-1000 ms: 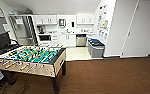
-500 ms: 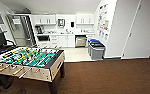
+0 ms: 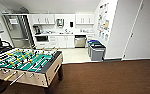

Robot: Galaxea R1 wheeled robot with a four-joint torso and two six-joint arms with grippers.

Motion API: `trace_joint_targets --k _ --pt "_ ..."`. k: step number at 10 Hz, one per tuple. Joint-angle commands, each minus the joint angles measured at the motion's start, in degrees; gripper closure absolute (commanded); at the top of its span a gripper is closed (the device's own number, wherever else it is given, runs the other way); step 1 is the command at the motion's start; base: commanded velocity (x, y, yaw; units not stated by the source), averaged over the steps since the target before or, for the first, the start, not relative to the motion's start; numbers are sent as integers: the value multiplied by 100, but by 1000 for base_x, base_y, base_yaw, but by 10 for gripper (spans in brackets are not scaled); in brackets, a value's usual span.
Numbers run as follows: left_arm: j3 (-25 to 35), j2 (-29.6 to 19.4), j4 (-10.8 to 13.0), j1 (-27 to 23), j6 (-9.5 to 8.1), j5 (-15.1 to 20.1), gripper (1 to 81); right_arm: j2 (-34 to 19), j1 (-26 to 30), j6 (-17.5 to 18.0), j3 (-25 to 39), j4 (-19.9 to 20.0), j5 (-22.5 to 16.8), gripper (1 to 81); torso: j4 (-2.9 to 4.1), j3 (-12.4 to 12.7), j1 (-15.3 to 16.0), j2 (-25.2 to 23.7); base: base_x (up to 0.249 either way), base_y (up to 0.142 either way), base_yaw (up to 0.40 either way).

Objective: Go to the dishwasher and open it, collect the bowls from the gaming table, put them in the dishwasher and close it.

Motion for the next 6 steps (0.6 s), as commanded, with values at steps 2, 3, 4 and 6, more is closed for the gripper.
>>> trace_joint_targets --k 2,3,4,6 --pt "42 -93 25 -257 23 341 811 -180 175 -21 44 -80 -299 811 0 0 0 2 209 -73 0" --pt "42 -102 25 -249 23 341 811 -180 175 -21 44 -80 -299 811 0 0 0 0 209 0 0" --pt "42 -102 25 -257 23 341 811 -180 183 -21 44 -80 -299 811 0 0 0 2 209 0 0" --pt "42 -102 25 -257 23 341 811 -180 184 -21 44 -80 -299 811 0 0 -2 0 216 0 0"
